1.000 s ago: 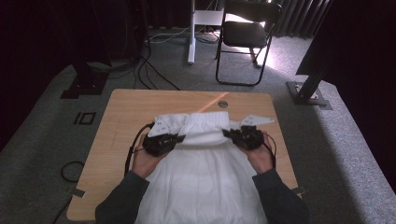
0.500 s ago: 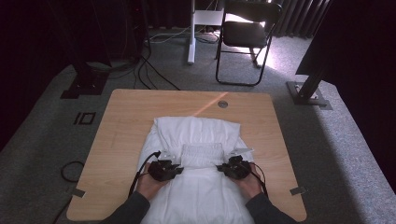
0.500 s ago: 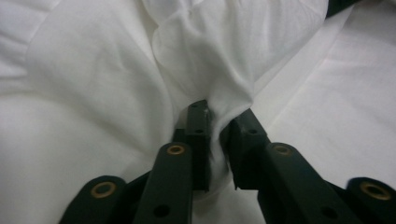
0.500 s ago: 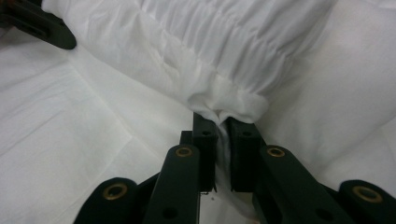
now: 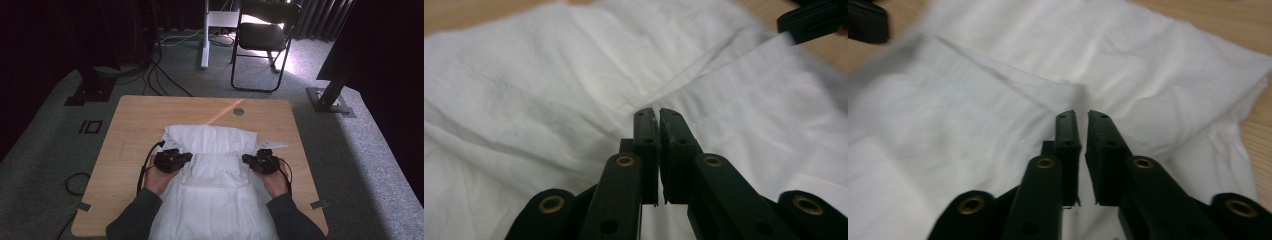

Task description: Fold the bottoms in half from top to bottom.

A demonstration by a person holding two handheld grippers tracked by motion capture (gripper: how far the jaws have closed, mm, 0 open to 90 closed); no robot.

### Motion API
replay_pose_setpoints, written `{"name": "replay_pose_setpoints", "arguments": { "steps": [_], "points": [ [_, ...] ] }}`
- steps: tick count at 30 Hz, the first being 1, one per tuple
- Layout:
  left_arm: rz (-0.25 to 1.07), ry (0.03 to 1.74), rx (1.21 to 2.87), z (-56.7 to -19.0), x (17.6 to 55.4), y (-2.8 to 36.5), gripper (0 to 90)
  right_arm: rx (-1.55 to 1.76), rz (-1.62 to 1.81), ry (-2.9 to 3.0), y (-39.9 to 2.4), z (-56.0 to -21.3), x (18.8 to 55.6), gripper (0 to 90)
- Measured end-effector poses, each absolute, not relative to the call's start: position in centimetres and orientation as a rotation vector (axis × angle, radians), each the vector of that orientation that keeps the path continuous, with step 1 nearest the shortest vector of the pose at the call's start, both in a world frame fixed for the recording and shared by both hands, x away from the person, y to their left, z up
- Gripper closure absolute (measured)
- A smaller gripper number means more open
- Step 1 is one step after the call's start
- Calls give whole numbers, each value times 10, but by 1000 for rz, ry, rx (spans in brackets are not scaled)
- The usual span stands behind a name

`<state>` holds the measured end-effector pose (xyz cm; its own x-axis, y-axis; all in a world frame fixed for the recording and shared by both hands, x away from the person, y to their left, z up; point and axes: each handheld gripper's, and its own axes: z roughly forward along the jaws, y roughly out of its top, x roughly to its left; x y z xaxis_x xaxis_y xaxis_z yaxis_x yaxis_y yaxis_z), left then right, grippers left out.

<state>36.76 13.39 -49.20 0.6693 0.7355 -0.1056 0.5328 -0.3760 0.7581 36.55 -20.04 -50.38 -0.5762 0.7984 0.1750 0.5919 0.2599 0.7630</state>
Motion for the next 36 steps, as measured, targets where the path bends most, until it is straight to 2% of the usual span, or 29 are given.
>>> {"name": "replay_pose_setpoints", "arguments": {
  "steps": [5,8,10,18,24,29,36],
  "points": [
    [252,1048,2164,-523,388,119,871,1351,1062,2337,-184,-528,389,841],
    [225,1043,2212,-534,394,114,855,1359,1099,2389,-180,-537,395,804],
    [215,1029,2186,-532,392,113,827,1366,1195,2407,-183,-538,396,772],
    [231,869,2142,-521,352,111,766,1259,1359,2417,-194,-530,368,704],
    [130,777,2132,-535,325,110,756,1160,1381,2424,-200,-526,347,665],
    [86,676,2190,-539,308,108,743,1177,1381,2356,-206,-516,350,659],
    [37,608,2207,-540,300,110,742,1125,1370,2372,-191,-509,350,647]
  ]
}}
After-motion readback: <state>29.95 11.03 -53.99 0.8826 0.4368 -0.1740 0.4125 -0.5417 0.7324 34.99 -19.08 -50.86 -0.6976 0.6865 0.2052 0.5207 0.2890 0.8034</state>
